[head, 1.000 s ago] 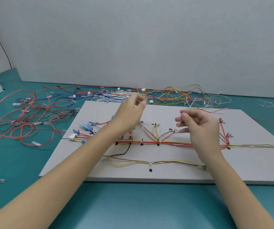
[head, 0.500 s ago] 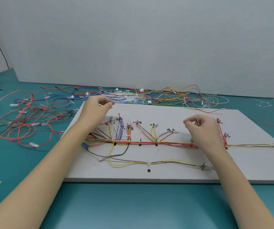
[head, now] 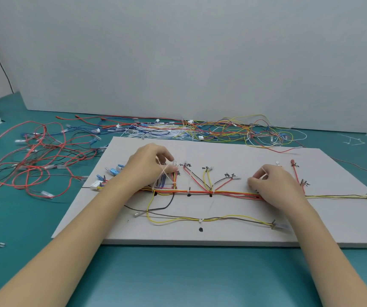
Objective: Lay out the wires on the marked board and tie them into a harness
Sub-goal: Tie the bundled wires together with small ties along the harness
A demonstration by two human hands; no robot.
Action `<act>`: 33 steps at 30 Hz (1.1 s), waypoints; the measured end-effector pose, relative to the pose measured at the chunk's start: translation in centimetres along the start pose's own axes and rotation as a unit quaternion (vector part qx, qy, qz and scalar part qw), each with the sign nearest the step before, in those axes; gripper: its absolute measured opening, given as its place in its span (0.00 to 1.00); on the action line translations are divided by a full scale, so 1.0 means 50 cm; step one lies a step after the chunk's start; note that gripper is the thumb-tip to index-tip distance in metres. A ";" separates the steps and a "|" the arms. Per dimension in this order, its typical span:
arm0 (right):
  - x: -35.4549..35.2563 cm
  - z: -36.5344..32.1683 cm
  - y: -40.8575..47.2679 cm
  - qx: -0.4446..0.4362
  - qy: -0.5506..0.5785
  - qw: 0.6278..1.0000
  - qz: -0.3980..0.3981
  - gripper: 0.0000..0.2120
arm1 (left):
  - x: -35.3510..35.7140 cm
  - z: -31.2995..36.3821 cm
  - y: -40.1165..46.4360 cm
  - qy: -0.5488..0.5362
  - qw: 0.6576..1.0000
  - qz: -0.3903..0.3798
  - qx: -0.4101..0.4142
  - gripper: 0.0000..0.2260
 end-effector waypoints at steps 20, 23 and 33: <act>0.053 -0.052 -0.008 -0.145 -0.089 0.985 0.015 0.06 | 0.004 0.055 -0.015 0.264 0.956 0.062 0.108 0.05; 0.053 -0.052 -0.006 -0.182 -0.098 0.978 -0.001 0.05 | -0.001 0.063 -0.017 0.279 0.953 0.053 0.110 0.05; 0.055 -0.055 -0.024 -0.217 -0.112 0.970 -0.003 0.05 | -0.016 0.054 -0.022 0.273 0.956 0.014 0.105 0.05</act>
Point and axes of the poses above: each hand's wrist, its own y-axis towards the middle knuckle, its own x-axis out of the palm, z = x × y, the point moved 2 cm from there along y, towards the middle knuckle, and after that the axes turned 13 degrees about y, right-handed, at the moved point
